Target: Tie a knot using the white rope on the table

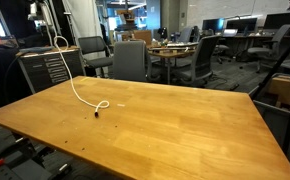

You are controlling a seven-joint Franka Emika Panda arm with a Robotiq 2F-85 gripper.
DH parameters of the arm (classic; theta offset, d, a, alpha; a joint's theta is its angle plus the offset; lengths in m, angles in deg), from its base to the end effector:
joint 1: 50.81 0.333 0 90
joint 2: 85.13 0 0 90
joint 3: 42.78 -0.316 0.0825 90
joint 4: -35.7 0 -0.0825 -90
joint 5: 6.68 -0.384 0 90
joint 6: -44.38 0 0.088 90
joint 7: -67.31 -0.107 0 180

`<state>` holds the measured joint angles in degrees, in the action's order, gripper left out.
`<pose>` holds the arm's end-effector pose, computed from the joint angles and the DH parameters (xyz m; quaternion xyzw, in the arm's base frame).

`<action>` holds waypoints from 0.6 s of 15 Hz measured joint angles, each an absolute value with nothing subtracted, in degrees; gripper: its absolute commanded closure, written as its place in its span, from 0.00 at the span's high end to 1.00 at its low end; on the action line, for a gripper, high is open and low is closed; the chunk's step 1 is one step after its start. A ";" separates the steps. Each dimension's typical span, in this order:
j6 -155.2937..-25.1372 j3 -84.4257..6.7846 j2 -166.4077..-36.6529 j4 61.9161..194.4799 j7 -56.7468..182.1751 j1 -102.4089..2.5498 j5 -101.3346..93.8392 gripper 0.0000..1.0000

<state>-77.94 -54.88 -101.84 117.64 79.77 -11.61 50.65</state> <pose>0.4747 0.4992 0.5943 0.6576 0.5940 0.3163 0.3387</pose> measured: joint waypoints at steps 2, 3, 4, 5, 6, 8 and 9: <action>-76.98 -53.95 -97.99 119.81 75.75 -11.62 55.26 0.05; -76.04 -53.45 -96.07 121.71 73.15 -11.63 57.72 0.05; -74.56 -53.46 -94.23 124.10 70.25 -11.96 60.35 0.05; -72.42 -53.78 -92.47 126.91 67.26 -12.51 62.71 0.05; -69.87 -54.20 -90.91 130.04 64.40 -13.17 64.45 0.05; -64.53 -55.26 -88.76 136.58 59.69 -14.98 65.47 0.05; -62.13 -55.81 -88.23 139.84 57.54 -16.13 65.29 0.05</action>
